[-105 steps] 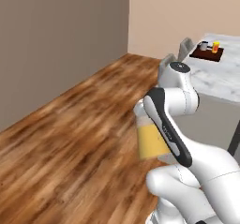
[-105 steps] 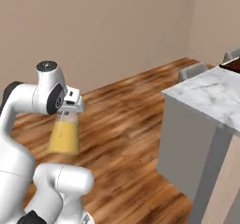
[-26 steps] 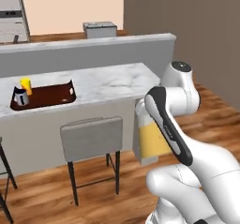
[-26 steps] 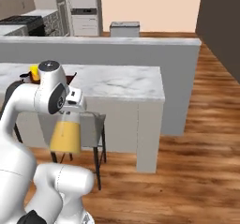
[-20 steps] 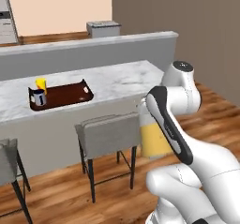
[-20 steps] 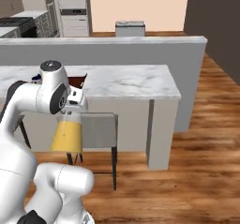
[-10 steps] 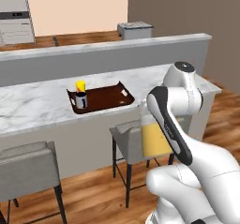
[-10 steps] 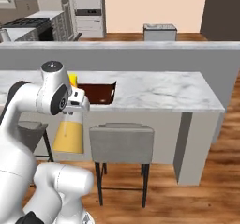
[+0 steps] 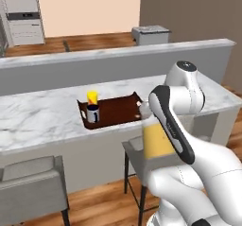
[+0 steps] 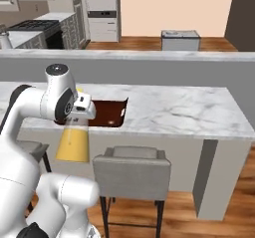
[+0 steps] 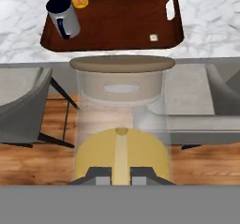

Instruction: There is a tray on the dining counter. Grab the cup, mug, and pitcher and place them on the tray. The pitcher may be placed next to the tray if it cannot fit the tray.

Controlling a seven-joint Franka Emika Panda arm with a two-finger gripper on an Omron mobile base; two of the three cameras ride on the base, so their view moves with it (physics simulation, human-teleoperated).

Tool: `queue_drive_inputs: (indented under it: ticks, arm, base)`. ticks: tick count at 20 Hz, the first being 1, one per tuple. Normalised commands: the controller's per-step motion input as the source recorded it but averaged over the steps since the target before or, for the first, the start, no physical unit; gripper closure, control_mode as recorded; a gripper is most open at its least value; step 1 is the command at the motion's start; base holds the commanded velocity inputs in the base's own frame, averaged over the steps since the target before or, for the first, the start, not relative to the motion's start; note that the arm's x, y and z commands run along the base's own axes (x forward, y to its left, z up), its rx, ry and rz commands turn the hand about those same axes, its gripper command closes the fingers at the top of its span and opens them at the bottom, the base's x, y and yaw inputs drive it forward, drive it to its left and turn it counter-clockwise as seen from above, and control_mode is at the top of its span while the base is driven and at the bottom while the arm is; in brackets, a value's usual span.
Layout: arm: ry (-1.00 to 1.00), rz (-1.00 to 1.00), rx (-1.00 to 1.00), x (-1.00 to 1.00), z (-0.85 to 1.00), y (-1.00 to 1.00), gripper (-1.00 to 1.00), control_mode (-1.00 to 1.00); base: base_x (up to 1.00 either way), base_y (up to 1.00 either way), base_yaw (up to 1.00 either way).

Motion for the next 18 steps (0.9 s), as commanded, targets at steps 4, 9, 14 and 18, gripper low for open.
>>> queue_drive_inputs:
  ticks: [4, 9, 14, 18]
  arm:
    - [0.0, 0.0, 0.0, 0.0, 0.0, 0.0, 1.0, 1.0]
    - [0.0, 0.0, 0.0, 0.0, 0.0, 0.0, 1.0, 1.0]
    - [0.0, 0.0, 0.0, 0.0, 0.0, 0.0, 1.0, 1.0]
    - [0.0, 0.0, 0.0, 0.0, 0.0, 0.0, 1.0, 1.0]
  base:
    - [0.55, 0.0, 0.02]
    - [0.51, -0.03, 0.04]
    - [0.44, -0.12, 0.12]
    - [0.33, -0.04, 0.13]
